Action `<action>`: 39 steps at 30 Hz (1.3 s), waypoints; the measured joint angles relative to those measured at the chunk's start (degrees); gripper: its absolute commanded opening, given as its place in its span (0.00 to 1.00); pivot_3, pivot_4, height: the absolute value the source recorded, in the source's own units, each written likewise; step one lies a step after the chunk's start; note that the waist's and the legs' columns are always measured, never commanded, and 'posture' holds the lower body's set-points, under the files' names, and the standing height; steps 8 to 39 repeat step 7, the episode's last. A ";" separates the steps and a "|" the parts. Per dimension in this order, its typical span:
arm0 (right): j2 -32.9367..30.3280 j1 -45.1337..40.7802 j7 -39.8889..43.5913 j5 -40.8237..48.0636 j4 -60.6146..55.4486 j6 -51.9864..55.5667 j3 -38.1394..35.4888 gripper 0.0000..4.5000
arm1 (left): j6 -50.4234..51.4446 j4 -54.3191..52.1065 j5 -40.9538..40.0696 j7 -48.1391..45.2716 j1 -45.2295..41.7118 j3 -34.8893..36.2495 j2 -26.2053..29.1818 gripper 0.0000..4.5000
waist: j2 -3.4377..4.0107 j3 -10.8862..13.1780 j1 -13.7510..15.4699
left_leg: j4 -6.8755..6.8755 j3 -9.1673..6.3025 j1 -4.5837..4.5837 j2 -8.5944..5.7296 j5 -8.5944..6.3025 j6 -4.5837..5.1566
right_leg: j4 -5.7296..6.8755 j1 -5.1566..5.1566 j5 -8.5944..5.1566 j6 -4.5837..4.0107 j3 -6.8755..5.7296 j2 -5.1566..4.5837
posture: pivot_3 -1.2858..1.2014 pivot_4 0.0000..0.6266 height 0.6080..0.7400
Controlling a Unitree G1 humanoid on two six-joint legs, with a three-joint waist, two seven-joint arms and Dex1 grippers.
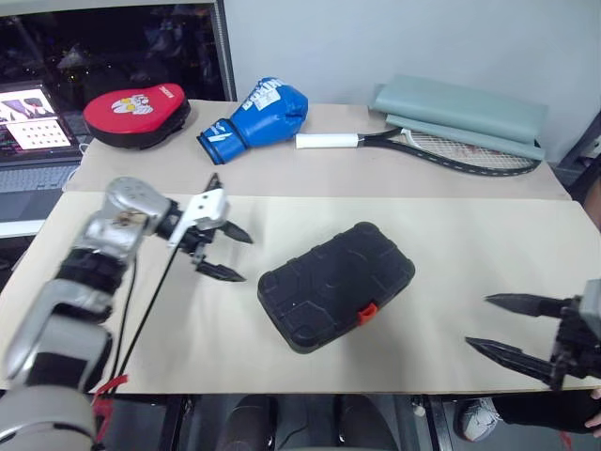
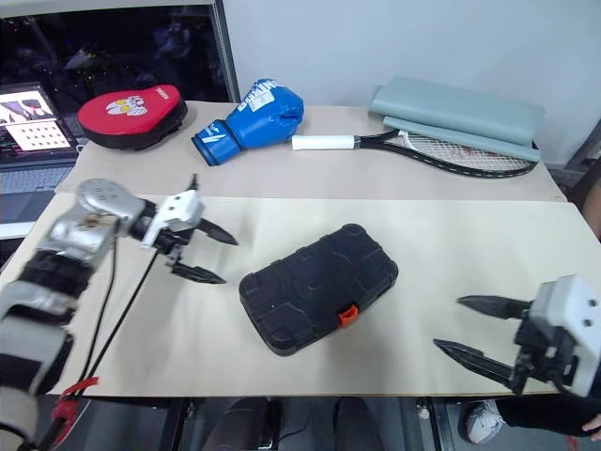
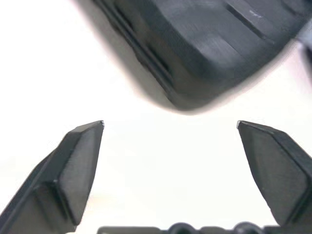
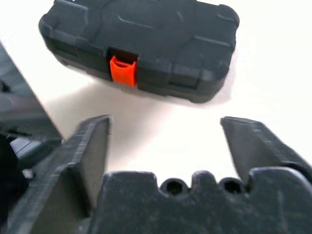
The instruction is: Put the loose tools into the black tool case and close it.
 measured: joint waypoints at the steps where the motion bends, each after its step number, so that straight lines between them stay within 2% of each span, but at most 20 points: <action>1: -0.52 -0.18 1.33 0.02 1.18 -0.20 -0.30 0.99 | 1.41 -2.50 -1.23 0.02 1.45 0.86 1.82 1.00 | 0.01 0.01 0.35 | 0.00 -0.01 -0.01 -0.01 0.00 0.00 | -0.01 -0.01 0.00 0.00 -0.01 -0.02 | 0.52 0.24 0.97; 5: -3.13 -4.72 3.09 -0.06 4.90 -1.53 1.97 0.99 | 6.31 -13.23 -5.52 0.00 10.38 6.26 6.82 1.00 | 0.09 0.06 0.42 | 0.00 0.07 0.01 -0.01 0.00 -0.02 | -0.01 -0.02 -0.01 0.00 -0.01 -0.12 | 0.52 0.24 0.97; 7: -3.62 -7.65 2.83 -0.56 6.34 -2.46 4.82 0.99 | 8.30 -16.65 -6.79 0.56 13.64 9.25 7.34 1.00 | 0.09 0.07 0.41 | 0.01 0.07 0.01 0.01 0.01 -0.03 | 0.00 -0.03 -0.01 -0.01 -0.02 -0.10 | 0.52 0.24 0.97; 39: -3.62 -7.65 2.83 -0.56 6.34 -2.46 4.82 0.99 | 8.30 -16.65 -6.79 0.56 13.64 9.25 7.34 1.00 | 0.09 0.07 0.41 | 0.01 0.07 0.01 0.01 0.01 -0.03 | 0.00 -0.03 -0.01 -0.01 -0.02 -0.10 | 0.52 0.24 0.97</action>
